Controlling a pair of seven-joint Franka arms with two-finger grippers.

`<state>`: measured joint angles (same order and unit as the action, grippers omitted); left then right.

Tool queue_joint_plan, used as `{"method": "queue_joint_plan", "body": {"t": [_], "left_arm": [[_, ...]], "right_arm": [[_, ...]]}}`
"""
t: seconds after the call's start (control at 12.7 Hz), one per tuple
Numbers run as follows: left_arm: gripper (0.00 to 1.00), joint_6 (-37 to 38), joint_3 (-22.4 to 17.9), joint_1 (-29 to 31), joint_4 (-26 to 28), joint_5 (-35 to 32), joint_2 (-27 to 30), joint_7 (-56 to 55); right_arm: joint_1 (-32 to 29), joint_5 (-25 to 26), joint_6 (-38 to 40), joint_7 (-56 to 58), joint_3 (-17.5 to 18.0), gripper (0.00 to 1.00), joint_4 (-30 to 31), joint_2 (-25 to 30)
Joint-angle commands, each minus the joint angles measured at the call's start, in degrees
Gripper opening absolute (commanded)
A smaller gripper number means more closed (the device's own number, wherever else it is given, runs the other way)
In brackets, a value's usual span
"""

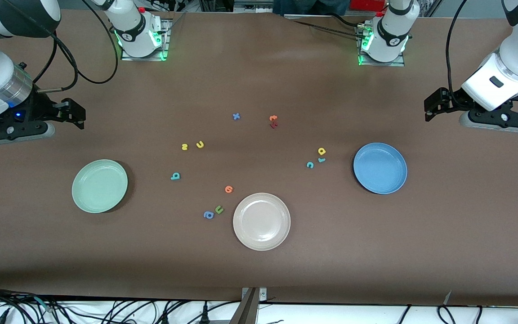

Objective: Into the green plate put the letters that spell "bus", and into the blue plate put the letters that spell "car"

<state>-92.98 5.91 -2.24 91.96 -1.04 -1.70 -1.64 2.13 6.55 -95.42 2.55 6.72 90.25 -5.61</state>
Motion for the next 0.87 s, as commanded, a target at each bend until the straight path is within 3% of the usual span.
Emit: {"method": "queue_joint_plan", "body": {"t": [0.0,0.79], "left_arm": [[1.00,1.49,0.07,-0.31,-1.96,-1.69,-0.85,-0.38],[1.00,2.81,0.07,-0.13,-1.43,-1.25,-0.67,0.32]], "right_arm": [[0.07,-0.48,0.50,0.70,-0.04,1.00,0.10,0.33],[0.25,-0.31,0.59,0.87,-0.13,1.00,0.28,0.33]]}}
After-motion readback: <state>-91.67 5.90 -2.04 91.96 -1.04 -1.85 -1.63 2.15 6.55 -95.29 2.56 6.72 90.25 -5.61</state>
